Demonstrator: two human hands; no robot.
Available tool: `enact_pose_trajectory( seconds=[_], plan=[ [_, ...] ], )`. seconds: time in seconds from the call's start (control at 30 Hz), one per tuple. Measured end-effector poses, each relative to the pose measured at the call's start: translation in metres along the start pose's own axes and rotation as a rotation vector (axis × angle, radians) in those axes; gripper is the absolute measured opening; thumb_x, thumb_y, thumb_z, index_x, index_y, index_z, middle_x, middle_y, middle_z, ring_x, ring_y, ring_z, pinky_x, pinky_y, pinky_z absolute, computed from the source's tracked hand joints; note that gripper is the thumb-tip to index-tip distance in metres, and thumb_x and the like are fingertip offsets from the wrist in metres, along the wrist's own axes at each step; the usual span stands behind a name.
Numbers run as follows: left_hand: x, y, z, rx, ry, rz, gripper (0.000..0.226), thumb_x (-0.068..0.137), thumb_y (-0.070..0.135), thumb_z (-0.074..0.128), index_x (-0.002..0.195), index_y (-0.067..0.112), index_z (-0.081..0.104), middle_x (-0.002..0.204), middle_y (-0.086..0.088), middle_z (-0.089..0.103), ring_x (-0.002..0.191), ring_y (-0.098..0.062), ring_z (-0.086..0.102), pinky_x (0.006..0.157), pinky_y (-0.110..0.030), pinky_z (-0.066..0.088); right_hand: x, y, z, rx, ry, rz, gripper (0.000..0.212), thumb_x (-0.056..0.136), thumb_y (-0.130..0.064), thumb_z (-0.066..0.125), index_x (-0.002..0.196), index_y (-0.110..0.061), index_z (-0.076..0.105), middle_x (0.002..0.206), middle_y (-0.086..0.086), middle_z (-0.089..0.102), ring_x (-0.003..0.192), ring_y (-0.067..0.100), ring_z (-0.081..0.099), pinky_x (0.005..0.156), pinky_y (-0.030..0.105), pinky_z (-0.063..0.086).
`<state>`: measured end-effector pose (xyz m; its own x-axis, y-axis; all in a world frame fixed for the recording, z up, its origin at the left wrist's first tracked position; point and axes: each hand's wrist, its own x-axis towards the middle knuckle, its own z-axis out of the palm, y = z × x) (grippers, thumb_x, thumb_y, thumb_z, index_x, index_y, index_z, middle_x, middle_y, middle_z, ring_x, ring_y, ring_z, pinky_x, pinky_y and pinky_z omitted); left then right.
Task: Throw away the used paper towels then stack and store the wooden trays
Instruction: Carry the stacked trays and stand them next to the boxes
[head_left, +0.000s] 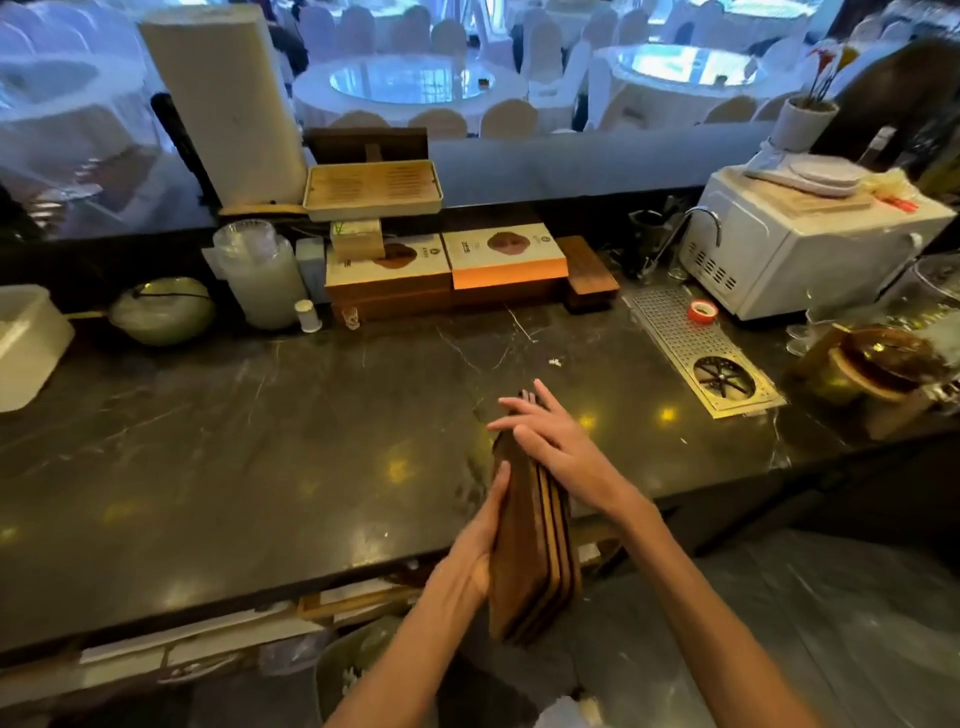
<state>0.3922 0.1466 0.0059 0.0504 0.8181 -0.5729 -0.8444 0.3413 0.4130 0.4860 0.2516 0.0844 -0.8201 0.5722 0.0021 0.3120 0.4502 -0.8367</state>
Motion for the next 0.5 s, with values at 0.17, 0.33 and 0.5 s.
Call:
enact_pose_trajectory(
  seconds=[0.17, 0.33, 0.5],
  plan=[
    [0.053, 0.012, 0.039, 0.179, 0.116, 0.104, 0.057, 0.065, 0.047, 0.086, 0.112, 0.017, 0.072, 0.117, -0.022, 0.07, 0.107, -0.038, 0.068, 0.085, -0.054, 0.056, -0.044, 0.043, -0.045, 0.251, -0.091, 0.027, 0.054, 0.089, -0.054, 0.056, 0.138, -0.058, 0.035, 0.156, -0.036, -0.005, 0.145, -0.007, -0.015, 0.118, 0.034, 0.009],
    [0.106, 0.014, 0.109, 0.59, 0.323, 0.33, 0.089, 0.053, 0.063, 0.084, 0.127, 0.028, 0.048, 0.114, -0.001, 0.068, 0.098, -0.019, 0.07, 0.07, -0.034, 0.06, -0.055, 0.096, -0.094, 0.643, 0.148, 0.423, 0.104, 0.079, -0.048, 0.073, 0.148, -0.052, -0.006, 0.147, -0.007, 0.033, 0.126, 0.016, 0.049, 0.098, 0.037, 0.05],
    [0.159, -0.002, 0.157, 0.677, 0.404, 0.417, 0.086, 0.057, 0.065, 0.078, 0.127, 0.031, 0.043, 0.114, 0.005, 0.061, 0.098, -0.011, 0.064, 0.069, -0.027, 0.053, -0.05, 0.16, -0.135, 0.805, 0.204, 0.538, 0.075, 0.072, -0.051, 0.079, 0.135, -0.029, 0.044, 0.12, 0.001, 0.068, 0.1, 0.014, 0.071, 0.079, 0.031, 0.06]
  ],
)
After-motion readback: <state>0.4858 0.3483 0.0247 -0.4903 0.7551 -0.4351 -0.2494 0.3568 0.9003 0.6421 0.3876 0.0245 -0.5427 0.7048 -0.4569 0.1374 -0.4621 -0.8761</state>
